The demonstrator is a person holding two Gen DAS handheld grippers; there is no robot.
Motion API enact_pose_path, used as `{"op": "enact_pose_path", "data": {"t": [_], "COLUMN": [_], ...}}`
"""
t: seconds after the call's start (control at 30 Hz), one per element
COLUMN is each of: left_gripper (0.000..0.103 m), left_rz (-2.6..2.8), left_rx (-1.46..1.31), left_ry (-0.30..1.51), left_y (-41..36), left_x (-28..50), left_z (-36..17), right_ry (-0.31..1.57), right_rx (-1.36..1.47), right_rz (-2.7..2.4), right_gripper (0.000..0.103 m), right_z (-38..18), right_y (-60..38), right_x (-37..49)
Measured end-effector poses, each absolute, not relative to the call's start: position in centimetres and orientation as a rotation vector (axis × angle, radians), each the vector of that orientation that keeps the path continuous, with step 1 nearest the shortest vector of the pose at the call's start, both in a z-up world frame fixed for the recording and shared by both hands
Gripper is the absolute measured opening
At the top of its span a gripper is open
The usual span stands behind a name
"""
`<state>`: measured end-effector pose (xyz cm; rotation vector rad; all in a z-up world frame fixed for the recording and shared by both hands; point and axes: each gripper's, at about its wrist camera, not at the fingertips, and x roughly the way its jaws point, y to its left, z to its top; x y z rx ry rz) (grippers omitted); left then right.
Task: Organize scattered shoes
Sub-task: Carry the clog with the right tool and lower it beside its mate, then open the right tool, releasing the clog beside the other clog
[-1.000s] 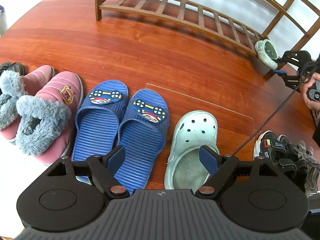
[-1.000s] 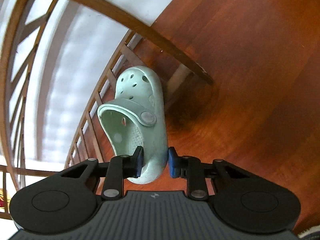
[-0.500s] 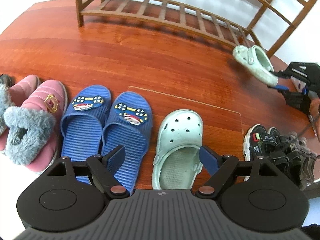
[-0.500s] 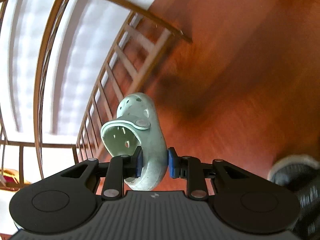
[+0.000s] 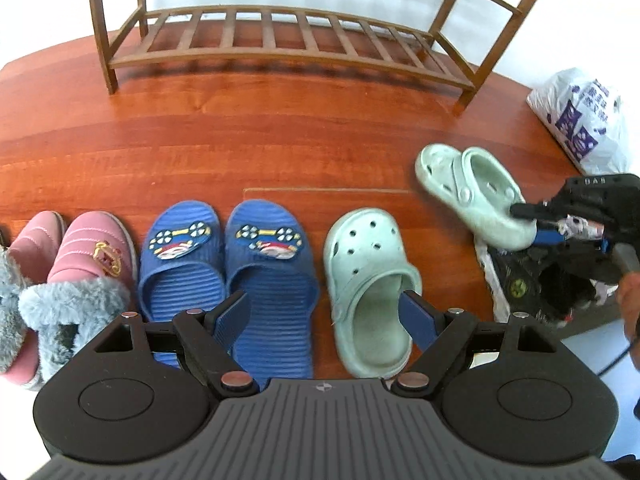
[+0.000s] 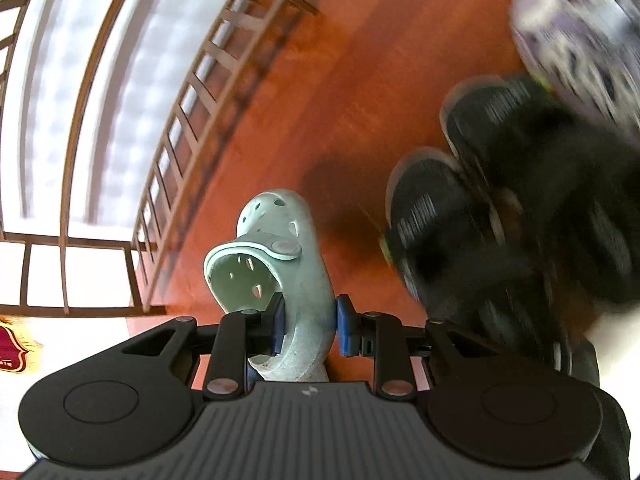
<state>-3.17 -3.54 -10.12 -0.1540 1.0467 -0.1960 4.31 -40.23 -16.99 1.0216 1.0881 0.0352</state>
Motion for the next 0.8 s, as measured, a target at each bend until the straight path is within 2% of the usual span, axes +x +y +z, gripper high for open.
{"op": "enact_pose_path", "data": {"t": [0.27, 0.8], "left_gripper": [0.082, 0.083], "left_rz": [-0.211, -0.229], "left_rx": [-0.139, -0.109], "left_ry": [1.037, 1.014], "left_y": [-1.2, 0.8], "left_x": [-4.4, -6.2], "left_z": [-10.2, -9.9], "right_ry": [1.101, 1.092], "right_rx": [0.919, 0.625], "right_rz": [-0.037, -0.065], "right_gripper": [0.030, 0.029], "right_z": [-18.4, -19.2], "right_y": [-36.4, -33.5], "right_x": [0.0, -2.5]}}
